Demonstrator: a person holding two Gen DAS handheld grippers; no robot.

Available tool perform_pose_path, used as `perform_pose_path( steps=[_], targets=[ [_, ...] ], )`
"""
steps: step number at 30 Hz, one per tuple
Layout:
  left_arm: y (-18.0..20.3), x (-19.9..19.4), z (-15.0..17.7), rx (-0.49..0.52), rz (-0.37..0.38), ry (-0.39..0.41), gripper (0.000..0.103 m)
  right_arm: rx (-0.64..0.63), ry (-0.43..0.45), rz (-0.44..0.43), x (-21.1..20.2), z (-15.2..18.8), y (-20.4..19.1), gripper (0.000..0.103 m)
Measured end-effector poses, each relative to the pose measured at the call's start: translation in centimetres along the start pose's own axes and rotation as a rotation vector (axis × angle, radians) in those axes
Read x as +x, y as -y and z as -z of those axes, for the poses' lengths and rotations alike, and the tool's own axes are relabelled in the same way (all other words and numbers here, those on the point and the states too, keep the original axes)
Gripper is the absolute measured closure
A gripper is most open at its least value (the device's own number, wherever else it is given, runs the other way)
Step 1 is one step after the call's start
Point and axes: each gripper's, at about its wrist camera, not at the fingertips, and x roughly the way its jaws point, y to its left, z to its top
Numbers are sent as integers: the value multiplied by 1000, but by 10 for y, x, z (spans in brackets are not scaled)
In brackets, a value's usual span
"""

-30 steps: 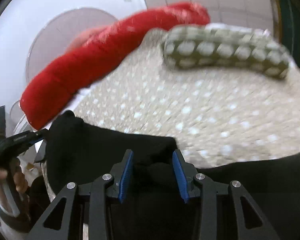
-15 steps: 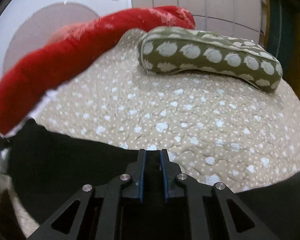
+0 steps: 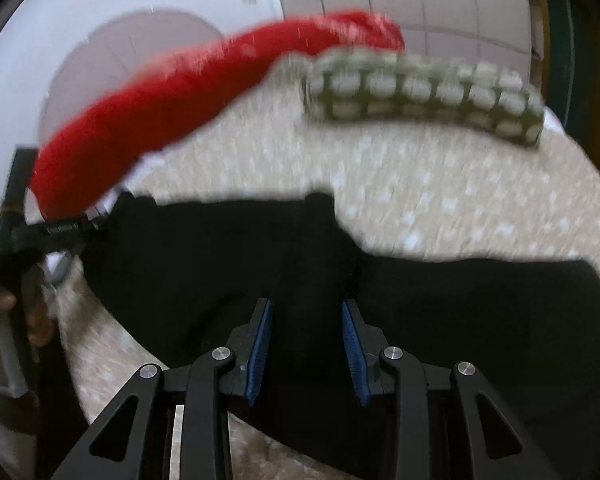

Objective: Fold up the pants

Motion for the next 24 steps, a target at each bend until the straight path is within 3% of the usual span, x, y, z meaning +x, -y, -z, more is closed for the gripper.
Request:
perform_pose_path(
  steps=[5, 8, 13, 16, 19, 20, 21, 22, 24],
  targets=[
    [-5, -10, -3, -20, 14, 0, 68, 61, 80, 4, -36, 5, 23, 67],
    [-4, -26, -3, -38, 34, 37, 68, 150, 127, 132, -71, 18, 62, 65],
    [7, -45, -4, -31, 88, 66, 68, 437, 92, 219, -92, 61, 141, 64],
    [18, -49, -4, -12, 102, 67, 68, 599, 113, 149, -88, 72, 174, 64],
    [26, -50, -1, 13, 99, 56, 68, 678, 154, 108, -78, 67, 189, 64],
    [28, -51, 0, 17, 101, 48, 68, 685, 171, 100, -75, 62, 189, 68],
    [28, -52, 0, 17, 104, 41, 68, 693, 186, 90, -73, 58, 191, 88],
    [29, -52, 0, 16, 108, 35, 68, 693, 183, 92, -73, 55, 192, 99],
    [29, -56, 0, 18, 107, 34, 68, 666, 206, 86, -84, 48, 186, 99]
  ],
)
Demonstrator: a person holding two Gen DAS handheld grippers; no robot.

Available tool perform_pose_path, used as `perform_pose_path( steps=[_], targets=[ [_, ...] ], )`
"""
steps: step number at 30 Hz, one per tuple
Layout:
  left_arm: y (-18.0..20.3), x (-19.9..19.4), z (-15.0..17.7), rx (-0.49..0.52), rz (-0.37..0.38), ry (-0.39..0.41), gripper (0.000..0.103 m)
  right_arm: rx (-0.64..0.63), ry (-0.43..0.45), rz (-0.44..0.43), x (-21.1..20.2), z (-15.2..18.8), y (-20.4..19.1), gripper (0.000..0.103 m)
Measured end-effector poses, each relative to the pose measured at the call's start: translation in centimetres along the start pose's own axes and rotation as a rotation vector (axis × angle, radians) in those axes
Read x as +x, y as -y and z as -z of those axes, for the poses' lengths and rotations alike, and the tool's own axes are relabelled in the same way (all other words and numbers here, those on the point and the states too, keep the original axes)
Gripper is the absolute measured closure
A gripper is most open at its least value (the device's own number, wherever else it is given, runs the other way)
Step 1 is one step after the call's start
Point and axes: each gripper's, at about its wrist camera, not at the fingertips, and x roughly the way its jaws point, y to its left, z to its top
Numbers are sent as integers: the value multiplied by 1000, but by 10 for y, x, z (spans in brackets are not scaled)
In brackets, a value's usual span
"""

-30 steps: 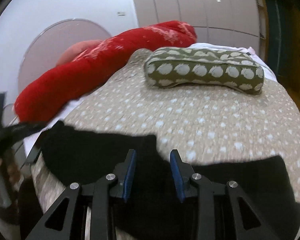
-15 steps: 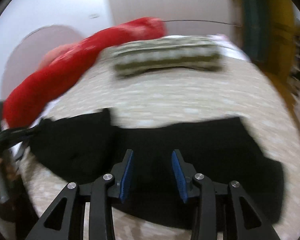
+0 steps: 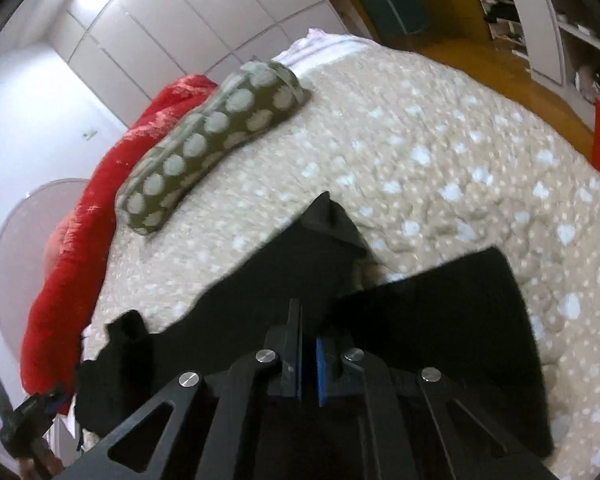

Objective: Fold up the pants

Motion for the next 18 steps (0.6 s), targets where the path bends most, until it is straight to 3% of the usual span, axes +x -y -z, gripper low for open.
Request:
perform_pose_path(
  steps=[4, 6, 8, 12, 14, 17, 18],
  targets=[
    [-1, -6, -1, -1, 1, 17, 68, -178, 115, 77, -68, 10, -22, 99],
    [1, -5, -1, -5, 11, 12, 68, -190, 118, 99, -87, 14, -13, 99],
    [7, 0, 3, 3, 17, 0, 68, -178, 80, 115, -85, 21, 0, 99],
    [26, 6, 17, 54, 46, -44, 68, -125, -51, 222, -42, 38, 30, 99],
    [35, 1, 22, 93, 47, -35, 68, -75, -16, 190, -52, 38, 37, 97],
    [37, -4, 22, 102, 41, -15, 68, -87, 29, 252, -72, 28, 36, 94],
    [37, -5, 21, 97, 48, -12, 68, -84, 45, 235, -81, 25, 34, 94]
  ],
)
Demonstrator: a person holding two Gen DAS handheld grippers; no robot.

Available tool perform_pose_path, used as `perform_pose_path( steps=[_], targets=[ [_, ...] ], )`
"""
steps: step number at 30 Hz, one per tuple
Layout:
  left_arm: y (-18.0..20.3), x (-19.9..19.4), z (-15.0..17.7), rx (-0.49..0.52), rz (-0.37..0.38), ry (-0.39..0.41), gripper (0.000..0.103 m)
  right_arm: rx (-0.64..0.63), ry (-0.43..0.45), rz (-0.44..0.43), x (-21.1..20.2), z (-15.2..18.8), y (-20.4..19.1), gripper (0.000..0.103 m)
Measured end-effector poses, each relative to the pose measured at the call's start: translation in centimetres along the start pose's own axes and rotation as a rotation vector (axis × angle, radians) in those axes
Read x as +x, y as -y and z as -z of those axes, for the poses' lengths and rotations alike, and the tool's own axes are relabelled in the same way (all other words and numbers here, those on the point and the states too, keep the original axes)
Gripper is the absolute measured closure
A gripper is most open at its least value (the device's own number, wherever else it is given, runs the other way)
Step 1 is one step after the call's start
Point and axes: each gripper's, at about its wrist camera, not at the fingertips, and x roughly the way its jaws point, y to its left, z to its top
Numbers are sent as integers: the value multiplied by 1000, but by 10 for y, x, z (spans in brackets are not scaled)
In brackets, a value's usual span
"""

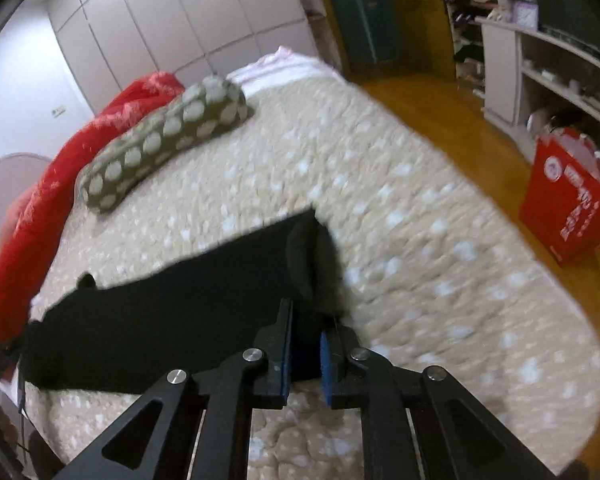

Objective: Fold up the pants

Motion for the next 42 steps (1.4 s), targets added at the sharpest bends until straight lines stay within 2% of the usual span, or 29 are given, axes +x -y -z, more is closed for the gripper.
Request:
perform_pose_path(
  steps=[2, 6, 8, 11, 17, 20, 22, 23, 27, 29, 32, 38, 42],
  targets=[
    [3, -1, 0, -7, 14, 6, 68, -20, 31, -63, -15, -3, -7, 91],
    [19, 1, 1, 26, 41, 9, 68, -141, 20, -156, -14, 4, -50, 87],
    [31, 3, 2, 51, 50, 13, 68, -206, -15, -219, -3, 9, -79, 87],
    [46, 11, 7, 89, 59, -1, 68, -296, -32, -267, 11, 17, -123, 86],
    [56, 31, 26, 148, 20, -50, 68, -412, -100, -376, 60, 20, -210, 87],
    [49, 42, 32, 134, 21, -74, 68, -466, -145, -396, 84, 26, -242, 86],
    [45, 45, 33, 119, 33, -80, 68, -496, -177, -374, 105, 31, -256, 86],
    [44, 45, 32, 117, 35, -80, 68, -510, -193, -341, 117, 33, -261, 86],
    [47, 48, 31, 125, 21, -76, 68, -505, -180, -307, 132, 23, -266, 86],
    [48, 48, 30, 128, 14, -75, 68, -495, -186, -293, 128, 18, -266, 86],
    [49, 48, 30, 130, 10, -74, 66, -528, -162, -322, 101, 20, -260, 85],
    [51, 46, 32, 138, -8, -68, 66, -586, -143, -340, 58, 51, -243, 81],
    [53, 44, 34, 141, -17, -60, 65, -649, -189, -269, 65, 83, -236, 78]
  ],
)
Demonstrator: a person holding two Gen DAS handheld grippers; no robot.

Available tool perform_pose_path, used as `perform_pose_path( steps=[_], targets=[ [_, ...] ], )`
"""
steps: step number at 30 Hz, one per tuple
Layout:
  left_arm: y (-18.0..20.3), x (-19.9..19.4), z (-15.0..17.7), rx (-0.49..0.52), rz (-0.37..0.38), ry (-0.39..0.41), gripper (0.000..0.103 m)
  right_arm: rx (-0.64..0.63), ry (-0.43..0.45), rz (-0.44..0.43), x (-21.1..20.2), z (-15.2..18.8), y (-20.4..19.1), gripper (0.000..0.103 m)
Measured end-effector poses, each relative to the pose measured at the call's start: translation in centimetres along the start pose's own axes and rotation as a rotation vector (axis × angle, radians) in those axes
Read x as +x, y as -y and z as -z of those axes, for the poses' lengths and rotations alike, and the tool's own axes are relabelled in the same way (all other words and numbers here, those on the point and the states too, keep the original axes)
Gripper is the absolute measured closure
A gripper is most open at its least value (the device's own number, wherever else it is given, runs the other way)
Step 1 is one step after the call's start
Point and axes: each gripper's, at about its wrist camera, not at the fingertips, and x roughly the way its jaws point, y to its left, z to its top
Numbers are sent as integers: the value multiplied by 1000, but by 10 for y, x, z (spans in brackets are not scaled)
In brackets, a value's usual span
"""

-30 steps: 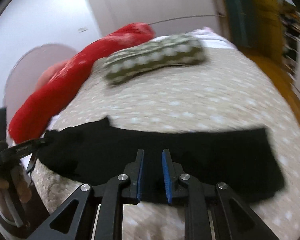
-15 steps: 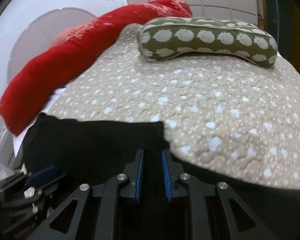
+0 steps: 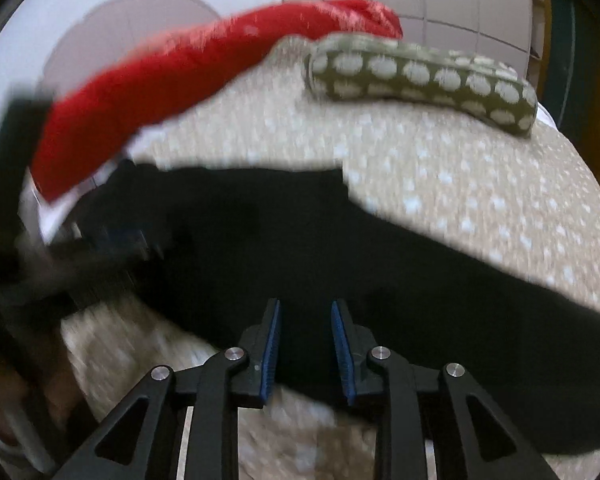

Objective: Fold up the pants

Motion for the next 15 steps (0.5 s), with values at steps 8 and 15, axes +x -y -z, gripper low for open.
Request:
perform_pose_path(
  steps=[8, 15],
  targets=[
    [-1, -14, 2, -8, 6, 16, 65, 15, 38, 2, -28, 7, 3, 75],
    [13, -29, 0, 24, 41, 42, 65, 63, 67, 59, -43, 7, 19, 69]
  ],
)
